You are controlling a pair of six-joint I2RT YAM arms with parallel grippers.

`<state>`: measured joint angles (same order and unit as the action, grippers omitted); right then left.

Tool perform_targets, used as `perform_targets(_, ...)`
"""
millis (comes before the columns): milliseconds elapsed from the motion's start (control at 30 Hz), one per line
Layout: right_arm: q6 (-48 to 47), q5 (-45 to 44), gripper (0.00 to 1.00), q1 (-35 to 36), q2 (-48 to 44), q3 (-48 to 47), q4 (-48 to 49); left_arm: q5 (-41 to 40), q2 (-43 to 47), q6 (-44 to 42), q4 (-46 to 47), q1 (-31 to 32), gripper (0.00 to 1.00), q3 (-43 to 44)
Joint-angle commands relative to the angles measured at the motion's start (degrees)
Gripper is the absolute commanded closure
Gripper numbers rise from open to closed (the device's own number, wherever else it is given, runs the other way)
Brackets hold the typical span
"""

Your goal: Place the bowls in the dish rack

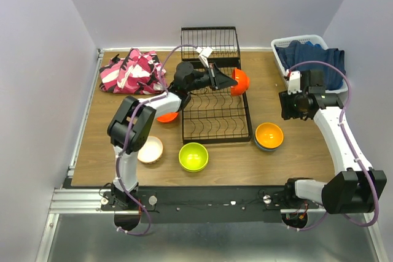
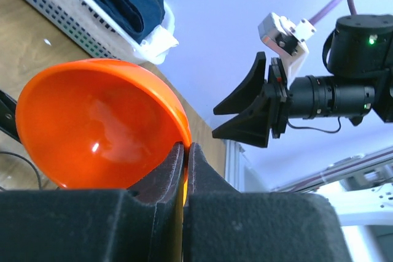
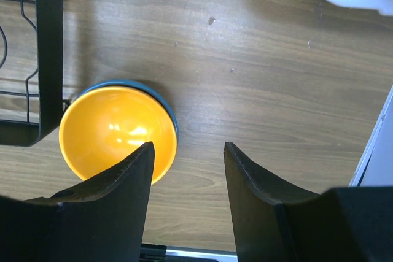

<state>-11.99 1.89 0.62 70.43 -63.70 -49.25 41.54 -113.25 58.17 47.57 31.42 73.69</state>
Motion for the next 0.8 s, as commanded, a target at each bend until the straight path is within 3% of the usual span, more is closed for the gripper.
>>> perform_targets(0,0.5,-1.5,0.42,-0.4,-0.1,0.6,0.1,-0.8,-4.2,8.3,12.6,0.6,1.0,2.3)
perform_targets(400,0.3,-3.4,0.42,-0.4,2.3,-0.9,-0.2,0.0,-13.0,14.5,19.2,1.1,1.0,5.8)
perform_targets(767,0.2,-3.1,0.42,-0.4,4.9,-1.7,0.3,-3.8,-14.0,15.7,19.5,1.2,1.0,1.2)
